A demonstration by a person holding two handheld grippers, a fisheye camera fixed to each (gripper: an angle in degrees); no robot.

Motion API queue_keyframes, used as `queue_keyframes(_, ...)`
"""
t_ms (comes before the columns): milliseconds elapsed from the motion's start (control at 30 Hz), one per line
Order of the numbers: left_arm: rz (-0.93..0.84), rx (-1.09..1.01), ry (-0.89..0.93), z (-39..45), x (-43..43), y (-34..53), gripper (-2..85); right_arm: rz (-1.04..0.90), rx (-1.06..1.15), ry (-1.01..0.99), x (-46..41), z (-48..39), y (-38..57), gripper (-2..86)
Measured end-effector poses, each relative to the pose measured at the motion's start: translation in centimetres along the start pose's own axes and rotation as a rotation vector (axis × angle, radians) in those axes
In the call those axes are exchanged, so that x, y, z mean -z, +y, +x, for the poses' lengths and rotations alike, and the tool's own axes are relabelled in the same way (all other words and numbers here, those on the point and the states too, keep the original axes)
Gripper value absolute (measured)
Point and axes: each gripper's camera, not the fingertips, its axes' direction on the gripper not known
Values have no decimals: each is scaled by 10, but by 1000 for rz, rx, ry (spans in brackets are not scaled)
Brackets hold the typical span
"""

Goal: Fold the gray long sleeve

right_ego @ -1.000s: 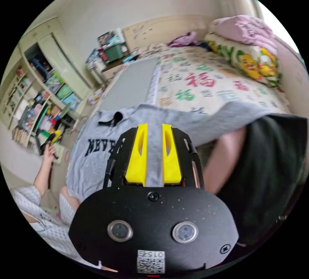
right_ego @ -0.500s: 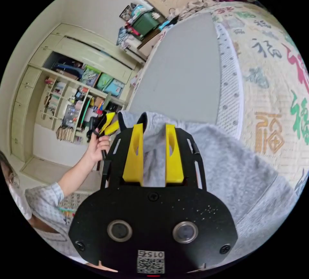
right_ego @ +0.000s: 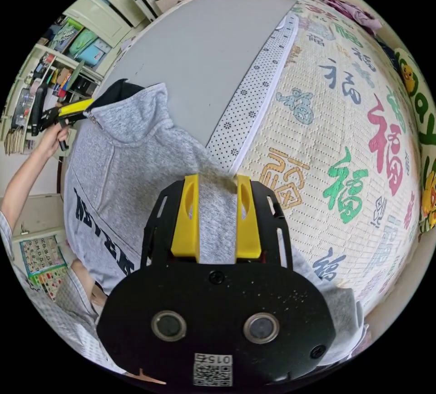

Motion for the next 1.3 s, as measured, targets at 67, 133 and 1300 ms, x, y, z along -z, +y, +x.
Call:
queue_keyframes(67, -41, -103, -54, 18, -1, -9, 70, -7, 10, 13, -2, -5, 2, 63)
queue_keyframes(133, -87, -140, -15, 27, -2, -14, 40, -12, 6, 58, 0, -6, 4, 8)
queue_keyframes(1300, -353, 924, 201, 101, 95, 436, 114, -418, -586, -353, 33, -81, 344, 113)
